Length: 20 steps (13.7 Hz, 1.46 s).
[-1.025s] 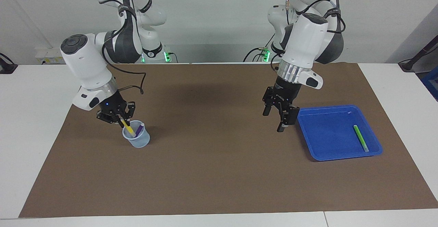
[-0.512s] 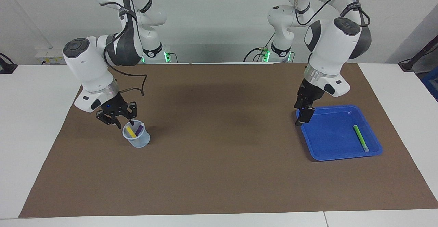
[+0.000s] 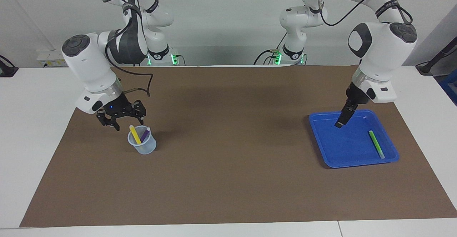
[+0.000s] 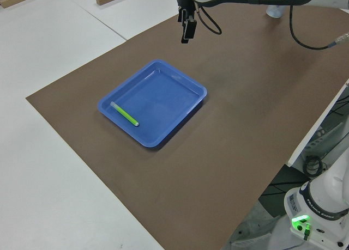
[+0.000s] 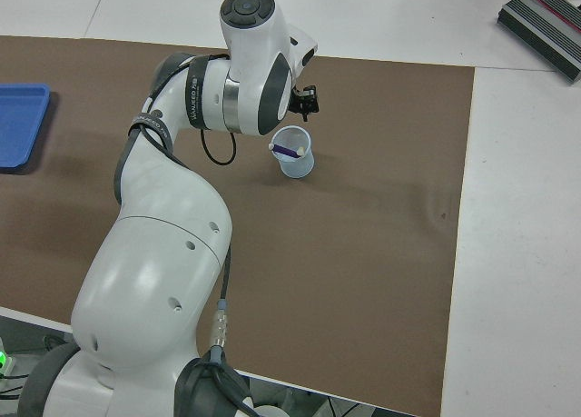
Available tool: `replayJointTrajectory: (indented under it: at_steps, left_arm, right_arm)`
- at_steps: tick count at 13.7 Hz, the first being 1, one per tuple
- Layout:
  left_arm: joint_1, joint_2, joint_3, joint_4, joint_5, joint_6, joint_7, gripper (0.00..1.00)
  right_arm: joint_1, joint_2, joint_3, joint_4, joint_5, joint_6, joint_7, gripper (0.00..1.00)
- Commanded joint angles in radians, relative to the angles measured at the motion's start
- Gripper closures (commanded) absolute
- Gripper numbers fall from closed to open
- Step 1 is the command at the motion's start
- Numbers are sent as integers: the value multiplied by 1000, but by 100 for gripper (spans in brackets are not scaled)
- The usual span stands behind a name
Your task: Transfer and insert pens with both arms
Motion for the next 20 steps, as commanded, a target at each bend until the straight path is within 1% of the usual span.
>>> replayJointTrajectory:
  at_steps: [1,4,5,7,8,10,12,13,15,17,20]
  left_arm:
    - [53,-41,-8,-48,9,8,212,0]
    - [121,-16,-8,-48,15,62,451,0]
    - [142,-5,-8,-48,18,80,510,0]
    - [153,13,-8,-48,74,108,568,0]
    - [152,33,-8,-42,122,125,573,0]
    - [150,79,-9,-39,225,191,651,0]
    - [164,142,-8,-13,260,241,742,0]
    - [188,174,-8,1,268,261,780,0]
    - [216,249,-9,18,267,329,809,0]
    - [234,297,-8,17,263,386,808,0]
    - [279,324,-11,9,259,395,811,0]
  right_arm:
    - [-12,-68,5,21,-17,-102,22,0]
    - [-15,-125,3,35,-20,-185,22,0]
    - [-17,-136,2,44,-20,-214,23,0]
    - [-18,-141,-1,76,-20,-257,22,0]
    - [-17,-141,-1,98,-22,-280,23,0]
    - [-18,-142,-4,101,-20,-305,23,0]
    - [-18,-147,-6,96,-22,-313,25,0]
    - [-18,-148,-6,96,-23,-314,26,0]
    - [-18,-151,-6,90,-45,-316,26,0]
    - [-18,-153,-6,90,-51,-327,26,0]
    - [-15,-154,-3,92,-52,-330,54,0]
